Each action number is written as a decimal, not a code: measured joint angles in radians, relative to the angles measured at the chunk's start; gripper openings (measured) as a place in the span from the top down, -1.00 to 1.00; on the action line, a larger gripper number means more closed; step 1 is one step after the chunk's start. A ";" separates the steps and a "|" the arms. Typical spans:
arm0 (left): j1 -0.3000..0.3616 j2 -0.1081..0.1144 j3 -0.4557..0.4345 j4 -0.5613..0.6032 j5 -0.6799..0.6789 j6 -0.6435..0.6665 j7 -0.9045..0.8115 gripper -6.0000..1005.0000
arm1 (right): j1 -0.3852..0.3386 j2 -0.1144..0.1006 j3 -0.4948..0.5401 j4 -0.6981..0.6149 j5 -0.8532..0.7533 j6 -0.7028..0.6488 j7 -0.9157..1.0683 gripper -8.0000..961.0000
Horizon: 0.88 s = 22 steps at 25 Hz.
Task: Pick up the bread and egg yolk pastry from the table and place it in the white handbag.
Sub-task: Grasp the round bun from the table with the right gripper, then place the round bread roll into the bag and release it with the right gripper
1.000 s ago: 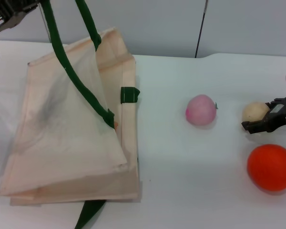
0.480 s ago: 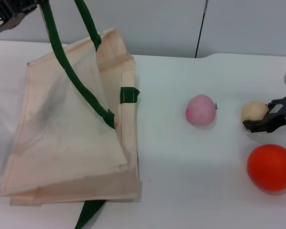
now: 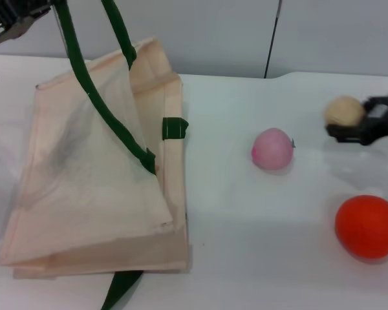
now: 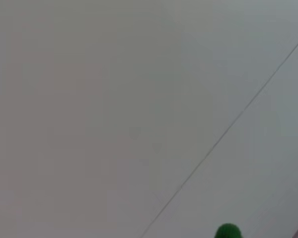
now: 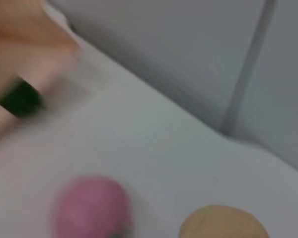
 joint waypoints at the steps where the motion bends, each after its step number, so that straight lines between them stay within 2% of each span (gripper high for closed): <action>1: -0.001 0.000 0.001 0.000 0.000 -0.001 0.000 0.75 | 0.008 0.000 -0.005 -0.003 0.031 0.020 -0.023 -0.42; 3: -0.008 0.000 0.002 0.000 0.000 -0.002 0.001 0.75 | 0.039 0.001 -0.029 0.005 0.100 0.062 -0.075 -0.42; 6: -0.016 -0.003 0.002 -0.001 0.000 -0.003 0.004 0.75 | 0.125 0.004 -0.133 0.067 0.180 0.071 -0.109 -0.41; 10: -0.038 -0.008 0.004 -0.003 0.013 -0.006 0.004 0.75 | 0.271 0.006 -0.319 0.199 0.265 -0.012 -0.117 -0.39; 11: -0.045 -0.009 0.004 -0.006 0.017 -0.007 0.004 0.75 | 0.336 0.008 -0.415 0.263 0.315 -0.068 -0.118 -0.39; 12: -0.055 -0.010 0.004 -0.012 0.023 -0.009 0.003 0.75 | 0.336 0.008 -0.415 0.263 0.315 -0.068 -0.118 -0.39; 15: -0.074 -0.011 0.004 -0.027 0.032 -0.014 0.007 0.75 | 0.408 0.011 -0.540 0.327 0.391 -0.150 -0.119 -0.39; 22: -0.109 -0.015 0.004 -0.043 0.048 -0.022 0.006 0.75 | 0.490 0.017 -0.804 0.348 0.559 -0.303 -0.119 -0.38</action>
